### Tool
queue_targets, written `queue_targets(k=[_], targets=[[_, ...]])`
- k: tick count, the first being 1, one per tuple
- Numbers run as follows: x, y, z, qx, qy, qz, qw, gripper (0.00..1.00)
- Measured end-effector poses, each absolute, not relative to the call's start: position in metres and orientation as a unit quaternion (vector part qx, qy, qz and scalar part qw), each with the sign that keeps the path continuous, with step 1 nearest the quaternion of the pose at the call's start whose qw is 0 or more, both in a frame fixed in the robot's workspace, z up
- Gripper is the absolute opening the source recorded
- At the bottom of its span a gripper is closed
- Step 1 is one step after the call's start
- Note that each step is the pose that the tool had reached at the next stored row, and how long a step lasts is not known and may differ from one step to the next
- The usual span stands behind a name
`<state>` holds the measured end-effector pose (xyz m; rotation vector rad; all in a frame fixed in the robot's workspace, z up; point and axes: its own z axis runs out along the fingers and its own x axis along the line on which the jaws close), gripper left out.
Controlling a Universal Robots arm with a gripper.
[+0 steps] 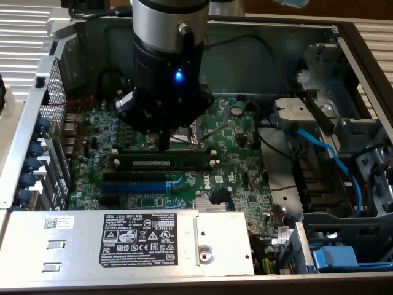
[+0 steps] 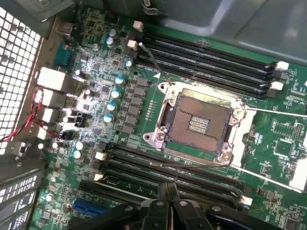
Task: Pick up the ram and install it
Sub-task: 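Press down the ram until it locks into place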
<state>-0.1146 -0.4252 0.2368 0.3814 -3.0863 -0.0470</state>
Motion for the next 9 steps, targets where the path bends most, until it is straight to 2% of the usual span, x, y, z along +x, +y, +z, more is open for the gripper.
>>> queue_targets(k=[9], targets=[[-0.1147, -0.4252, 0.2362, 0.058, -0.998, -0.016, 0.015, 0.11]])
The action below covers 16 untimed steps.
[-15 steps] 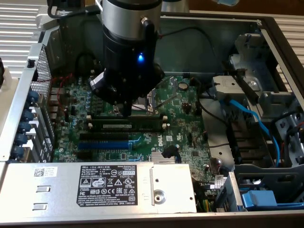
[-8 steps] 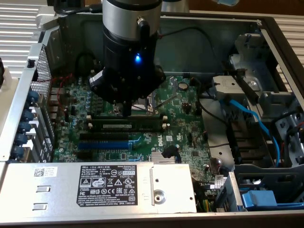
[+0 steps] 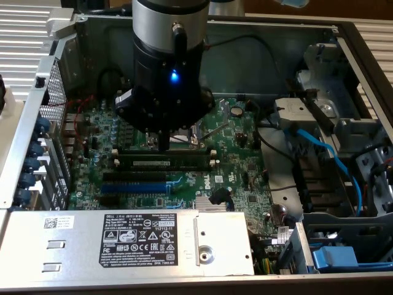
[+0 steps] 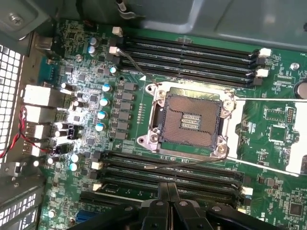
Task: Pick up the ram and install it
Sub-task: 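Press down the ram until it locks into place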
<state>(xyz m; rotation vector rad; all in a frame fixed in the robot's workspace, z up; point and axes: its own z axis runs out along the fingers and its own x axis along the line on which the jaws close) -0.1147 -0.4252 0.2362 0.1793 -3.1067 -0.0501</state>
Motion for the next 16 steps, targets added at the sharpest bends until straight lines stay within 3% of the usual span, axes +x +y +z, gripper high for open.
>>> queue_targets(k=[16], targets=[[-0.1147, -0.4252, 0.2348, -0.055, -0.998, -0.018, 0.014, 0.11]])
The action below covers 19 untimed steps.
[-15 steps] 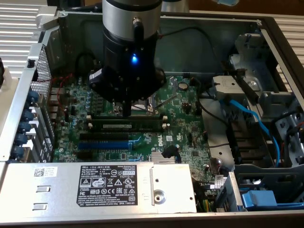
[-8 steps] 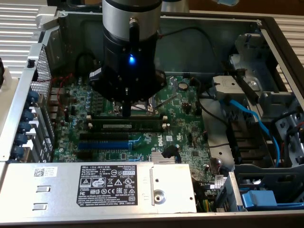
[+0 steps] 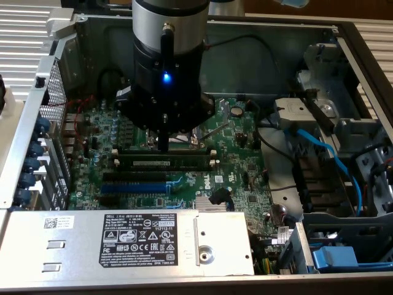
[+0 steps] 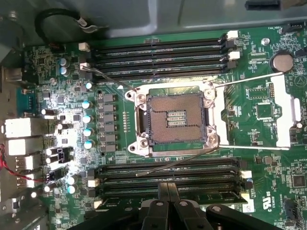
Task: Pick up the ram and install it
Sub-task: 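Press down the ram until it locks into place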
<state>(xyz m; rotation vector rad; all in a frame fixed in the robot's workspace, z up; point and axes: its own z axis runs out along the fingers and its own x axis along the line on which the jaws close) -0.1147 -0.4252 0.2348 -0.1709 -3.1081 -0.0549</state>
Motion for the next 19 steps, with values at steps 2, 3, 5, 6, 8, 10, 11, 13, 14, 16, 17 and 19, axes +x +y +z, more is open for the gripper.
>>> queue_targets(k=[2, 3, 5, 6, 8, 10, 11, 13, 14, 16, 17, 19], targets=[[-0.1146, -0.4252, 0.2347, -0.068, -0.997, -0.018, 0.014, 0.11], [-0.1147, -0.4252, 0.2346, -0.075, -0.997, -0.018, 0.014, 0.11], [-0.1147, -0.4252, 0.2345, -0.089, -0.996, -0.018, 0.014, 0.11], [-0.1147, -0.4252, 0.2344, -0.095, -0.995, -0.018, 0.014, 0.11], [-0.1146, -0.4252, 0.2343, -0.109, -0.994, -0.018, 0.014, 0.11], [-0.1147, -0.4252, 0.2342, -0.122, -0.992, -0.018, 0.014, 0.11], [-0.1147, -0.4252, 0.2341, -0.129, -0.991, -0.019, 0.015, 0.11], [-0.1147, -0.4252, 0.234, -0.142, -0.99, -0.019, 0.015, 0.11], [-0.1147, -0.4252, 0.2339, -0.148, -0.989, -0.019, 0.015, 0.11], [-0.1147, -0.4252, 0.2338, -0.16, -0.987, -0.019, 0.015, 0.11], [-0.1146, -0.4252, 0.2338, -0.165, -0.986, -0.019, 0.015, 0.11], [-0.1146, -0.4252, 0.2337, -0.176, -0.984, -0.019, 0.016, 0.11]])
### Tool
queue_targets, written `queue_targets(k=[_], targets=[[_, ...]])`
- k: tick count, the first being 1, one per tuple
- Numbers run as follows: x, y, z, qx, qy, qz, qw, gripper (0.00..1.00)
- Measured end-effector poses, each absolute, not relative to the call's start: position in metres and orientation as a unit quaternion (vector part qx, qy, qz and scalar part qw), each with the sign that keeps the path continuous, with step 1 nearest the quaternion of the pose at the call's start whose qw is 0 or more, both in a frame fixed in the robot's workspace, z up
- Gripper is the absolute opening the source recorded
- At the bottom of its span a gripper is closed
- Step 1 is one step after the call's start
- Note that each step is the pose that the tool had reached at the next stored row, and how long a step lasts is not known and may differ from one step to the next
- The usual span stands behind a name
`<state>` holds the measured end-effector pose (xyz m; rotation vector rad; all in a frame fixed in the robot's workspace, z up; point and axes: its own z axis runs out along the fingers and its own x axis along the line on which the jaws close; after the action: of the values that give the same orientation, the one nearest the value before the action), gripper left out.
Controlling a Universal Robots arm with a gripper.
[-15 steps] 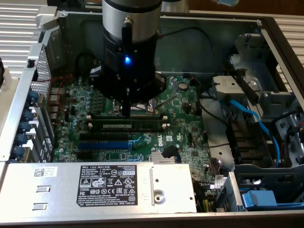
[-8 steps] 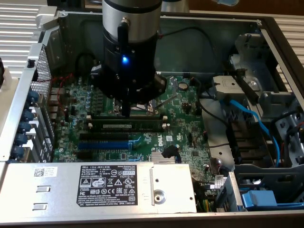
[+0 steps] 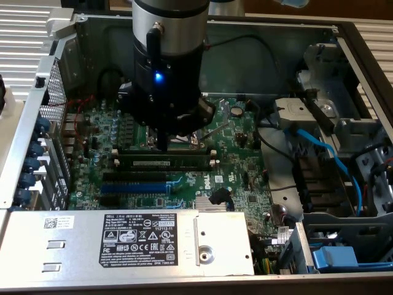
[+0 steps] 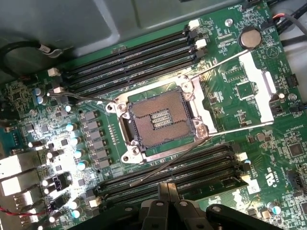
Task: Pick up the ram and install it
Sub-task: 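Press down the ram until it locks into place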
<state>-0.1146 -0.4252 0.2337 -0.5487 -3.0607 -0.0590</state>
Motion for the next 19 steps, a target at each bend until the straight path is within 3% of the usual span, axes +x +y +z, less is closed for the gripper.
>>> queue_targets(k=[19], targets=[[-0.1146, -0.4252, 0.233, -0.253, -0.967, -0.019, 0.019, 0.11]])
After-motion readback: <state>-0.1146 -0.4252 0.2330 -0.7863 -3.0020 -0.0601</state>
